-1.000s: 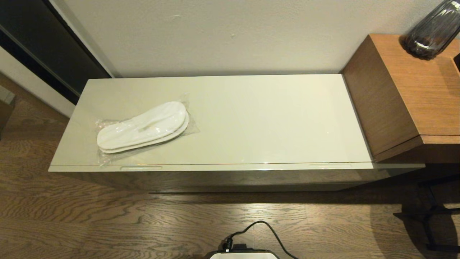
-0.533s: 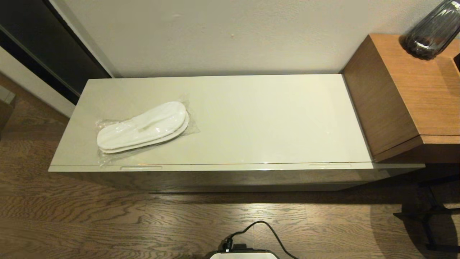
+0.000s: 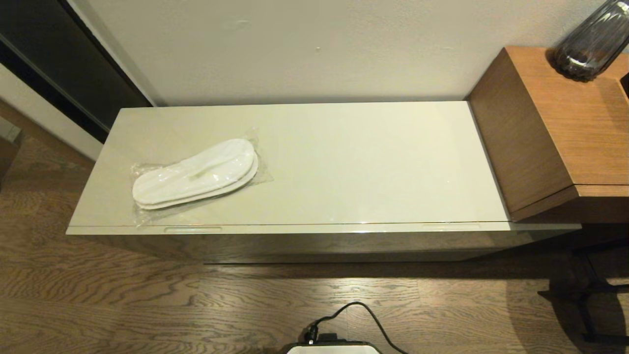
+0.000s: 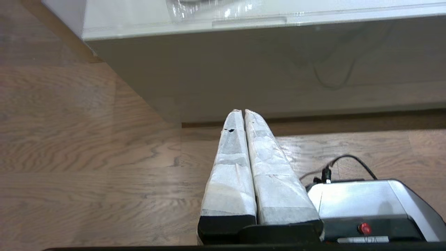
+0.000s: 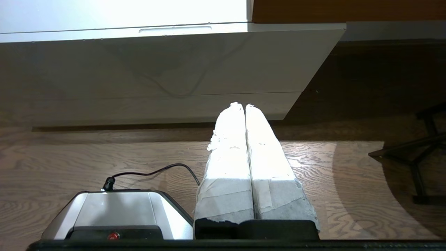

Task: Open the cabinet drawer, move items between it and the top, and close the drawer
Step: Open the drawer

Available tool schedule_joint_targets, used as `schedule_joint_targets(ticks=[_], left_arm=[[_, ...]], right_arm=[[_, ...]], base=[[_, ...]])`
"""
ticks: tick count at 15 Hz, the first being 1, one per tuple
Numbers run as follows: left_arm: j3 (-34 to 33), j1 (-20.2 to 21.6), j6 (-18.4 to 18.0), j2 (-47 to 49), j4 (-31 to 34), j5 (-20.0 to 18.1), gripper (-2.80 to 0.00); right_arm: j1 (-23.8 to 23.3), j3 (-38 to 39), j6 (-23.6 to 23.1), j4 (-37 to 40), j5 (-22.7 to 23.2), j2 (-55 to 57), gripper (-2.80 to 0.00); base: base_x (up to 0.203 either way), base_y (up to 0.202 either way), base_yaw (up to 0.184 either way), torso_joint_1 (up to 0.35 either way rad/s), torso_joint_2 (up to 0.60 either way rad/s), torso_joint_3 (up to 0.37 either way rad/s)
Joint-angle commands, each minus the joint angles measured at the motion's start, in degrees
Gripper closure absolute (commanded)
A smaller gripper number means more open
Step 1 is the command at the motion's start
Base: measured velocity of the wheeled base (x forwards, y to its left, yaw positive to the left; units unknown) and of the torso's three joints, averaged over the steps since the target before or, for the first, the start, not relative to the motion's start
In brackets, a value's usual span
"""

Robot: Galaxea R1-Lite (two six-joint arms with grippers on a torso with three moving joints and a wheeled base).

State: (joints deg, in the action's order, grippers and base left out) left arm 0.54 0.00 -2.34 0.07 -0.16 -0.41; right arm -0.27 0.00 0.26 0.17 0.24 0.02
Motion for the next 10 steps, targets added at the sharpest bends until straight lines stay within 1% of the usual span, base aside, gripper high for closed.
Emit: schedule_joint_targets(ticks=[1, 2, 3, 4, 6, 8, 10], left_arm=[[5.5, 0.0, 0.2, 2.4, 1.9, -0.1, 0.00], [10.6, 0.0, 1.6, 6.3, 4.6, -0.1, 0.00], [16.1, 0.0, 3.9, 11.5, 7.7, -0.2, 0.00], [21.7, 0.0, 6.5, 19.1, 11.2, -0.4, 0.00], [30.5, -0.1, 10.5, 35.4, 16.2, -1.3, 0.00], [35.9, -0.1, 13.2, 50.8, 19.1, -3.9, 0.00], [38.9, -0.5, 15.2, 63.9, 18.6, -6.9, 0.00]], right_arm=[[0.0, 0.0, 0.0, 0.0, 0.1, 0.0, 0.00], [0.0, 0.0, 0.0, 0.0, 0.0, 0.0, 0.00], [0.0, 0.0, 0.0, 0.0, 0.1, 0.0, 0.00], [0.0, 0.0, 0.0, 0.0, 0.1, 0.0, 0.00], [0.0, 0.0, 0.0, 0.0, 0.1, 0.0, 0.00], [0.0, 0.0, 0.0, 0.0, 0.0, 0.0, 0.00], [0.0, 0.0, 0.0, 0.0, 0.0, 0.0, 0.00]], base=[[0.000, 0.000, 0.000, 0.000, 0.00, 0.000], [0.000, 0.000, 0.000, 0.000, 0.00, 0.000], [0.000, 0.000, 0.000, 0.000, 0.00, 0.000], [0.000, 0.000, 0.000, 0.000, 0.00, 0.000], [0.000, 0.000, 0.000, 0.000, 0.00, 0.000], [0.000, 0.000, 0.000, 0.000, 0.00, 0.000], [0.000, 0.000, 0.000, 0.000, 0.00, 0.000]])
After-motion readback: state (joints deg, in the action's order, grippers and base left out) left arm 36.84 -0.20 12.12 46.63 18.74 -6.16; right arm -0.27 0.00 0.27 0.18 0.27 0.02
